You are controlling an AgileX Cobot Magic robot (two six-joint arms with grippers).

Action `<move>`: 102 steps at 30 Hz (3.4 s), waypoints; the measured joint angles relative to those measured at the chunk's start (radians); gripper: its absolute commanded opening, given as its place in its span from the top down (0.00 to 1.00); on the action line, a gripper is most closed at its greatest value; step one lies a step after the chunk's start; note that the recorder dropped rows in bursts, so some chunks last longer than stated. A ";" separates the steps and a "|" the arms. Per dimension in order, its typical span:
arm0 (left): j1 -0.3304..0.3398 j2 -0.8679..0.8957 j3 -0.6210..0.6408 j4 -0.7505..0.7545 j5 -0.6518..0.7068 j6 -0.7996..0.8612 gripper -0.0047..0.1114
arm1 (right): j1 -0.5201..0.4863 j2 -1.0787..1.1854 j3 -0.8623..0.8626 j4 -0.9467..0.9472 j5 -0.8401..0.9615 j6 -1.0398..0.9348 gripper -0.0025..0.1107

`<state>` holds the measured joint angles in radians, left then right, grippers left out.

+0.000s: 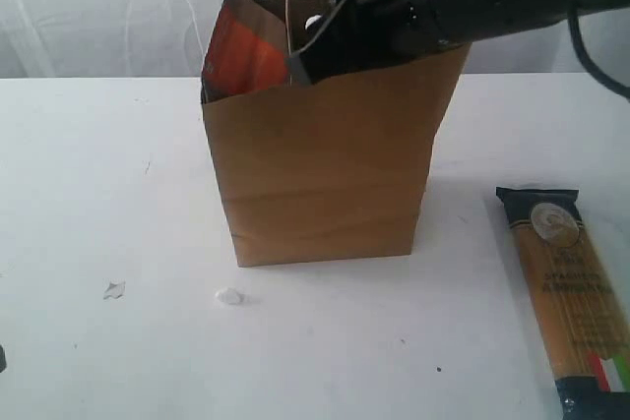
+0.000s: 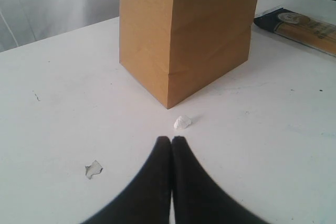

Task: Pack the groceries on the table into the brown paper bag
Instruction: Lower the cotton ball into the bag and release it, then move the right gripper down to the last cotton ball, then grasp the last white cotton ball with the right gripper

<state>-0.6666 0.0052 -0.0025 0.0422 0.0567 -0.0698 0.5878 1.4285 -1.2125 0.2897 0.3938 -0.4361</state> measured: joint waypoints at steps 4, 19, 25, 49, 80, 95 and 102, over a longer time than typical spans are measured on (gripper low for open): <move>0.000 0.000 0.000 0.000 0.000 0.000 0.96 | 0.000 0.021 0.000 0.003 0.003 0.011 0.72; 0.000 0.000 0.000 0.000 0.000 0.000 0.96 | 0.000 -0.001 -0.030 0.004 0.035 0.034 0.63; 0.000 0.000 0.000 0.000 0.000 0.000 0.96 | 0.000 -0.063 -0.030 0.004 0.164 0.033 0.63; 0.000 0.000 0.000 0.000 0.000 0.000 0.96 | 0.066 -0.233 0.123 -0.016 0.595 0.014 0.63; 0.000 0.000 0.000 0.000 0.000 0.000 0.96 | 0.375 0.062 0.379 0.121 -0.052 -0.311 0.50; 0.000 0.000 0.000 0.000 0.000 0.000 0.96 | 0.374 0.356 0.178 0.114 -0.098 0.079 0.50; 0.000 0.000 0.000 0.000 0.000 0.000 0.96 | 0.311 0.446 0.077 0.034 -0.096 0.260 0.50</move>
<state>-0.6666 0.0052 -0.0025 0.0422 0.0567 -0.0698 0.8991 1.8750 -1.1357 0.3238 0.2982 -0.1758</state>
